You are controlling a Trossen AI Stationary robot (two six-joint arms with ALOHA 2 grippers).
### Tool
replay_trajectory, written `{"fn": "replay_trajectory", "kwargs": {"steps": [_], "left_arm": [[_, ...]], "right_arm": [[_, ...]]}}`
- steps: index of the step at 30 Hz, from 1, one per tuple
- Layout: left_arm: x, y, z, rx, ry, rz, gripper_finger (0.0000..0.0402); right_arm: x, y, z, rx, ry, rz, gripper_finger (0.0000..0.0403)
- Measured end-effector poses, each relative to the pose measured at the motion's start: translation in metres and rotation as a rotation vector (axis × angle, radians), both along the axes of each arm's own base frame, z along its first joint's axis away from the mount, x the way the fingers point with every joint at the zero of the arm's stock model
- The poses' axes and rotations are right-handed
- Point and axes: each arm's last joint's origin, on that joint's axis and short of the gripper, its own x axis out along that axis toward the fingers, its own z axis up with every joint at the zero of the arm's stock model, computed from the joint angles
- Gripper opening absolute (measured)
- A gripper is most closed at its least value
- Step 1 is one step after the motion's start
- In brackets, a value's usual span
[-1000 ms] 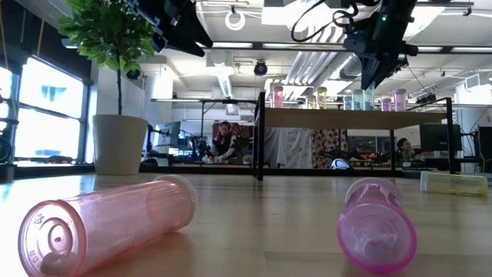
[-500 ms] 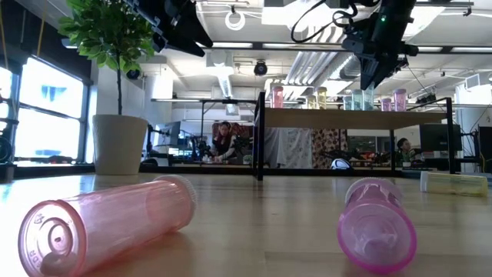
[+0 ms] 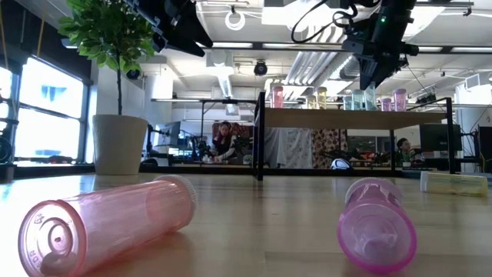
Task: Pick and place medicine bottles onto shelf by color
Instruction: Put the blue pill bottle on the shelf aligned with the other blue pill bottles
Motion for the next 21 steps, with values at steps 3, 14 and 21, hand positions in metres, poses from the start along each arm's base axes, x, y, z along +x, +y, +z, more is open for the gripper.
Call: {"fn": "replay_trajectory", "kwargs": {"steps": [3,14,21], "left_arm": [[0.0000,-0.0001,0.0000,0.000,0.000,0.000,0.0209],[0.0000,0.0000,0.0000,0.000,0.000,0.000,0.0209],[0.0000,0.0000,0.0000,0.000,0.000,0.000,0.0209]], "right_arm": [[0.0001,0.0001,-0.0001,0.004,-0.002,0.002,0.0166],[-0.0010,0.0004,0.0001,0.012,-0.022,-0.036,0.0169],[-0.0021,0.0005,0.0014,0.008,-0.032,-0.070,0.0170]]}}
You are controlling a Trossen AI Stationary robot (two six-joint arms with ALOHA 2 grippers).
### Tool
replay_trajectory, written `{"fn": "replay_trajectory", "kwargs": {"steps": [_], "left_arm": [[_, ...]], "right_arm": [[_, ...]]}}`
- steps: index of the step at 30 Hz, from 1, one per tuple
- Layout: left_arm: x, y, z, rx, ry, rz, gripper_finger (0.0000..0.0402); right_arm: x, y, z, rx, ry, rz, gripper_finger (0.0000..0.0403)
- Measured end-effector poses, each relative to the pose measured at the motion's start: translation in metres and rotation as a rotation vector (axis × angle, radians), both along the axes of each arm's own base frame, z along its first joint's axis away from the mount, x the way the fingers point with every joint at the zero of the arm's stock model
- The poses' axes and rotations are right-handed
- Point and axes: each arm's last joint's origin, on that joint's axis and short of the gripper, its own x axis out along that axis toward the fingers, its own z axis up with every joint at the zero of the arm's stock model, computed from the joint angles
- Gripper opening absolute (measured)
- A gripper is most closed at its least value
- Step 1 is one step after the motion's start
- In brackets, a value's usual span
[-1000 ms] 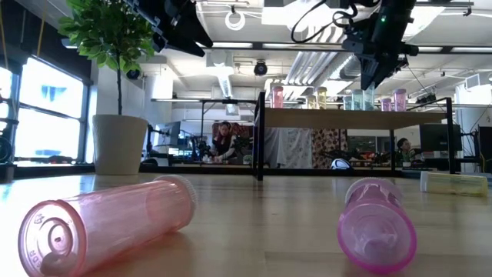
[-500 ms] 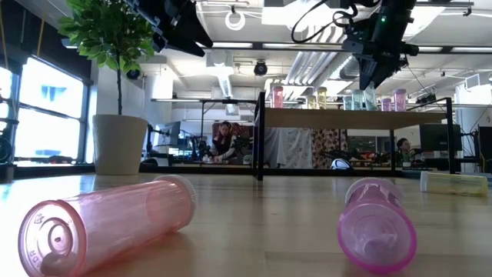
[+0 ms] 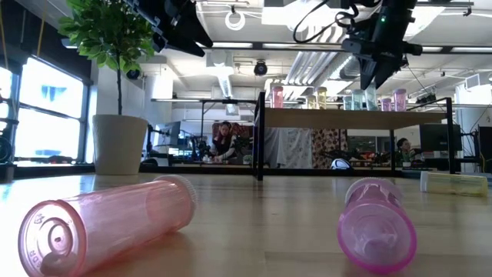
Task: Pick and place medicine bottles onto shelf by color
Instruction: Put the blue pill bottle on the shelf aligned with the other blue pill bottles
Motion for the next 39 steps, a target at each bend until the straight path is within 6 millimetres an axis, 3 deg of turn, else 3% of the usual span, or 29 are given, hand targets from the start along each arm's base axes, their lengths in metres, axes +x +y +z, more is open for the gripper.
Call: {"fn": "replay_trajectory", "kwargs": {"steps": [15,27,33,39], "left_arm": [[0.000,0.000,0.000,0.000,0.000,0.000,0.0209],[0.000,0.000,0.000,0.000,0.000,0.000,0.0209],[0.000,0.000,0.000,0.000,0.000,0.000,0.0209],[0.000,0.000,0.000,0.000,0.000,0.000,0.0209]], "right_arm": [[-0.008,0.002,0.012,-0.011,-0.017,-0.073,0.0170],[-0.019,0.004,0.052,-0.057,-0.050,-0.110,0.0166],[-0.035,0.014,0.060,0.048,-0.004,-0.175,0.0128],[-0.048,0.021,0.052,0.122,-0.061,-0.182,0.0069]]}}
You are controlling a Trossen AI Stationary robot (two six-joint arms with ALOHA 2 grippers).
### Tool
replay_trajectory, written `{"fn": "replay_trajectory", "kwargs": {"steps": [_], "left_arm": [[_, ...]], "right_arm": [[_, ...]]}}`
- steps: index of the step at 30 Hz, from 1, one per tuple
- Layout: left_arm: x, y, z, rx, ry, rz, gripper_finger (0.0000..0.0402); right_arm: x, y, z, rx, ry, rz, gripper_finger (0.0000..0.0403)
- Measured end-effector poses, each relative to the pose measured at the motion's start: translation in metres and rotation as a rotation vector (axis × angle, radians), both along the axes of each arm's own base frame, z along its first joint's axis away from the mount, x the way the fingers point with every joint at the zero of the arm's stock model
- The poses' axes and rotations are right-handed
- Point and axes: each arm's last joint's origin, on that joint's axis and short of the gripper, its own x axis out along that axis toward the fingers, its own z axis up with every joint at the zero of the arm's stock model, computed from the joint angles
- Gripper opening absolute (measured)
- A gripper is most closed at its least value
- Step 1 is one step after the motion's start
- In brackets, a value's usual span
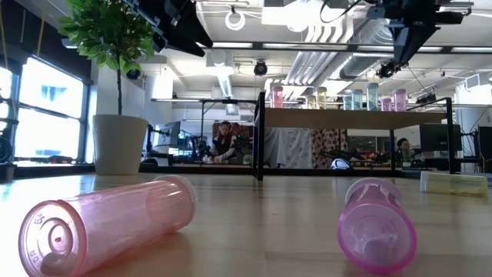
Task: Pick and place medicine bottles onto shelf by color
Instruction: Put the blue pill bottle on the shelf aligned with the other blue pill bottles
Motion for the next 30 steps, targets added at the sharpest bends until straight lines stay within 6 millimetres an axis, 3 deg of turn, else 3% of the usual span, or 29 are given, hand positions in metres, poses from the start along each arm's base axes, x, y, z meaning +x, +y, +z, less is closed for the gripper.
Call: {"fn": "replay_trajectory", "kwargs": {"steps": [7,20,30], "left_arm": [[0.000,0.000,0.000,0.017,0.010,-0.011,0.0209],[0.000,0.000,0.000,0.019,0.012,-0.012,0.0209],[0.000,0.000,0.000,0.019,0.012,-0.012,0.0209]], "right_arm": [[-0.010,0.004,-0.027,0.028,-0.114,-0.027,0.0005],[0.003,-0.002,-0.080,-0.073,-0.184,-0.069,0.0000],[0.005,-0.005,-0.084,-0.146,-0.206,-0.123,0.0000]]}}
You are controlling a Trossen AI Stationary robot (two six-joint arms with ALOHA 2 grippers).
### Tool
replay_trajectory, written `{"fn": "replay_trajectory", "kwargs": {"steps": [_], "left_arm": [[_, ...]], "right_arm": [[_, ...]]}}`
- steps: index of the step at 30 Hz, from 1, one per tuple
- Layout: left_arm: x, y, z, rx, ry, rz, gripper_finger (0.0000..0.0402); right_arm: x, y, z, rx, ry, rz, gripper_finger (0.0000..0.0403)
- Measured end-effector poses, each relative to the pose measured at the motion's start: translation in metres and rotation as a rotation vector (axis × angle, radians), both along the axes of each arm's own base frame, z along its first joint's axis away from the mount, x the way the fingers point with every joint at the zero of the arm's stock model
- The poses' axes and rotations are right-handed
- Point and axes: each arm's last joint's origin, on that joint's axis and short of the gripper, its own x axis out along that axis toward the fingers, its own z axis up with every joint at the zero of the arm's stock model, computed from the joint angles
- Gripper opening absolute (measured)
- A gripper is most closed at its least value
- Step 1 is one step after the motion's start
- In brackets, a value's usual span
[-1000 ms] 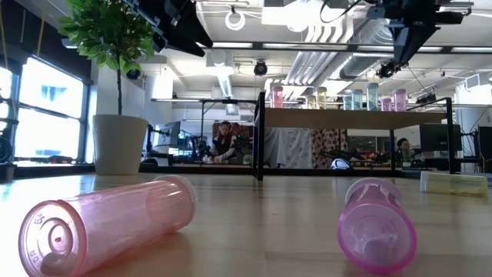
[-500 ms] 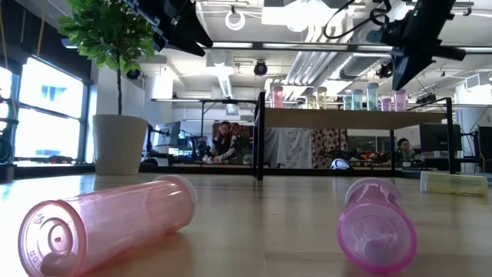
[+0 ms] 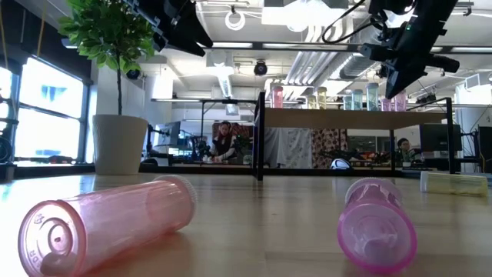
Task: Pick and place medicine bottles onto shelf by color
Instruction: Put the blue pill bottle on the shelf aligned with the other blue pill bottles, then put the yellow pill bottle on the shelf aligned with the other yellow pill bottles
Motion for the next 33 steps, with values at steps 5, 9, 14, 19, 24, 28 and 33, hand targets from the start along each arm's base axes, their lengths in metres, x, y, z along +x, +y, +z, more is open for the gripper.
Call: {"fn": "replay_trajectory", "kwargs": {"steps": [5,9,14,19,24,28,33], "left_arm": [[0.000,0.000,0.000,0.000,0.000,0.000,0.0209],[0.000,0.000,0.000,0.001,-0.001,0.000,0.0209],[0.000,0.000,0.000,0.000,0.000,0.000,0.0209],[0.000,0.000,0.000,0.000,0.000,0.000,0.0209],[0.000,0.000,0.000,0.000,0.001,0.000,0.0209],[0.000,0.000,0.000,0.000,0.002,0.000,0.0209],[0.000,0.000,0.000,-0.001,0.002,0.000,0.0209]], "right_arm": [[0.005,-0.003,-0.003,-0.002,0.010,-0.018,0.0000],[0.010,-0.007,-0.007,0.010,0.023,-0.031,0.0000],[0.016,-0.012,-0.007,0.005,-0.003,-0.012,0.0000],[0.015,-0.014,-0.007,0.010,-0.008,-0.017,0.0000],[0.015,-0.013,-0.006,0.025,-0.024,-0.013,0.0000],[0.010,-0.009,0.002,0.059,-0.056,0.013,0.0000],[-0.001,0.001,0.025,0.052,-0.014,0.025,0.0000]]}}
